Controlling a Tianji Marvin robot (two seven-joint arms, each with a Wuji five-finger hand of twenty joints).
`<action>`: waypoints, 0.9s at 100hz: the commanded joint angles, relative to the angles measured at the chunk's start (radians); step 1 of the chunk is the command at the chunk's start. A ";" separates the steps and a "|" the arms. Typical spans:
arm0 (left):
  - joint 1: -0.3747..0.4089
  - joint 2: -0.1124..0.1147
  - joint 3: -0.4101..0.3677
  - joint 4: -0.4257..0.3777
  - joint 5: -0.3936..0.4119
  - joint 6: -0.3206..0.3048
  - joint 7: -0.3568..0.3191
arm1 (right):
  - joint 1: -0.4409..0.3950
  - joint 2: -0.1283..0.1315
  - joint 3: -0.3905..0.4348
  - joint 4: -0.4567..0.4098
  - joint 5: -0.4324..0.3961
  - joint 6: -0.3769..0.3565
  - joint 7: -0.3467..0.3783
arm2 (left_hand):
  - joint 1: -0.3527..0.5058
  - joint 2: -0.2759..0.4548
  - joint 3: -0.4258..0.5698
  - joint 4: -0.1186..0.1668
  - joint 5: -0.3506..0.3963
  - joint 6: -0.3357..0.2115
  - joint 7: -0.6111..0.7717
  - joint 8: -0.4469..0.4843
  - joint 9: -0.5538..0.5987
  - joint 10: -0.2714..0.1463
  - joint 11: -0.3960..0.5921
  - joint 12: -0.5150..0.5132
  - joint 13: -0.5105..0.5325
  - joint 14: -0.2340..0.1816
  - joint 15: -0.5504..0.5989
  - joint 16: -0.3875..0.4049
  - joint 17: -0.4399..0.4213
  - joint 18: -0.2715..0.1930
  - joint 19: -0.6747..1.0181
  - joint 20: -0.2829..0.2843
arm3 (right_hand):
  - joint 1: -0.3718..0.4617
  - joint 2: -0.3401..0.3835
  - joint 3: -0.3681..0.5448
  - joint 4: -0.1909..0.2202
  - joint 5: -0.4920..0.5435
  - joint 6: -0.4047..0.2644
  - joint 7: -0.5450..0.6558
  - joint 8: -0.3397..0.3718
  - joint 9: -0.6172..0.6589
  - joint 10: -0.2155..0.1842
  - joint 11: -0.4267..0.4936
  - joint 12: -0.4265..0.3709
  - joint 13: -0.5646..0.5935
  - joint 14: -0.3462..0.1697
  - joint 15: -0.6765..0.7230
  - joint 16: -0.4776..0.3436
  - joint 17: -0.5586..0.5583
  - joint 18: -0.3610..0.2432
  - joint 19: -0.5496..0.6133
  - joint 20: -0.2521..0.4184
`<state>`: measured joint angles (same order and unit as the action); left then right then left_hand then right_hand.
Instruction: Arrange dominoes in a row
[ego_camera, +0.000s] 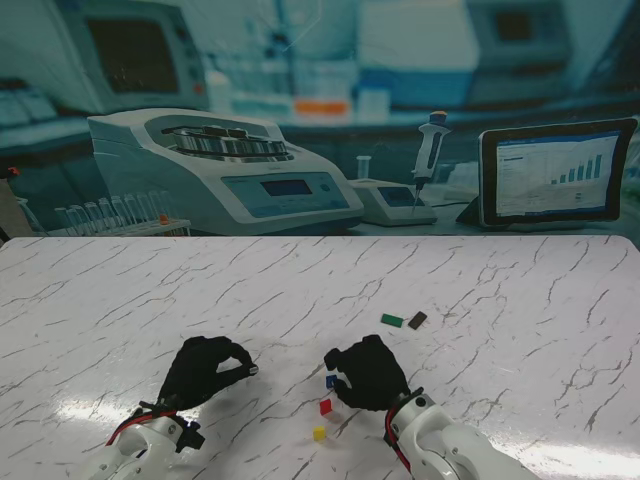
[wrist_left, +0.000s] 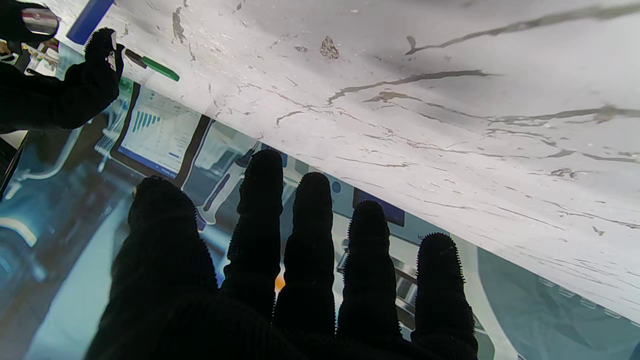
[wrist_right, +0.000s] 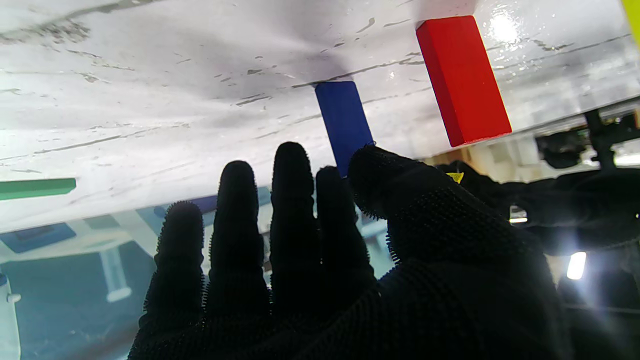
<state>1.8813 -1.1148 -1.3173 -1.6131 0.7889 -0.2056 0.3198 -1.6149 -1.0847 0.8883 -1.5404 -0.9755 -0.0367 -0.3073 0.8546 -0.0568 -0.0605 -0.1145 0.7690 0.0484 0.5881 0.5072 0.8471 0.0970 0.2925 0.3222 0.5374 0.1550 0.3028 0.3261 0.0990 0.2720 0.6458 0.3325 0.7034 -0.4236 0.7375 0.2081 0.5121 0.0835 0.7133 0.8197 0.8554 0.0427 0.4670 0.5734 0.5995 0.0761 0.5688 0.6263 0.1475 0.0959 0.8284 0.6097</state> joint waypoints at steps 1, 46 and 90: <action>0.005 -0.005 0.002 0.000 -0.005 -0.020 -0.010 | -0.006 -0.005 -0.004 -0.005 0.002 0.001 -0.003 | 0.002 0.016 0.001 0.020 0.010 -0.030 0.007 0.007 0.008 -0.025 0.005 0.015 0.021 -0.026 0.007 0.007 -0.008 0.015 0.010 0.009 | 0.013 -0.005 0.015 -0.053 -0.026 -0.020 0.018 -0.020 0.003 -0.014 0.004 0.009 -0.011 -0.014 0.016 0.007 -0.005 0.116 -0.013 0.016; 0.006 -0.005 0.002 0.000 -0.005 -0.020 -0.009 | -0.012 -0.002 0.002 -0.015 -0.003 -0.003 0.007 | 0.003 0.017 0.001 0.021 0.010 -0.029 0.007 0.006 0.008 -0.024 0.005 0.015 0.019 -0.024 0.007 0.007 -0.009 0.016 0.010 0.009 | 0.003 -0.004 0.014 -0.043 -0.023 -0.022 0.011 -0.025 0.001 -0.014 -0.002 0.006 -0.014 -0.015 0.011 0.006 -0.006 0.115 -0.017 0.017; 0.005 -0.005 0.002 0.001 -0.005 -0.020 -0.009 | -0.024 0.001 0.016 -0.030 -0.012 -0.011 0.018 | 0.003 0.015 0.001 0.021 0.009 -0.029 0.006 0.006 0.006 -0.025 0.004 0.015 0.020 -0.026 0.007 0.006 -0.009 0.016 0.009 0.009 | -0.009 0.005 0.009 -0.034 -0.020 -0.010 -0.013 -0.029 -0.010 -0.003 -0.012 -0.006 -0.025 -0.005 0.005 0.003 -0.009 0.123 -0.024 0.018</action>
<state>1.8813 -1.1148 -1.3174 -1.6127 0.7887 -0.2056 0.3201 -1.6292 -1.0807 0.9059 -1.5634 -0.9862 -0.0428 -0.2901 0.8546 -0.0568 -0.0605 -0.1145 0.7690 0.0484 0.5882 0.5072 0.8471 0.0970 0.2925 0.3223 0.5374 0.1550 0.3028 0.3261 0.0990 0.2720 0.6458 0.3325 0.7028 -0.4237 0.7375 0.2081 0.5121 0.0835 0.7134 0.8071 0.8554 0.0424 0.4671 0.5734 0.5996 0.0761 0.5690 0.6263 0.1476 0.0959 0.8192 0.6183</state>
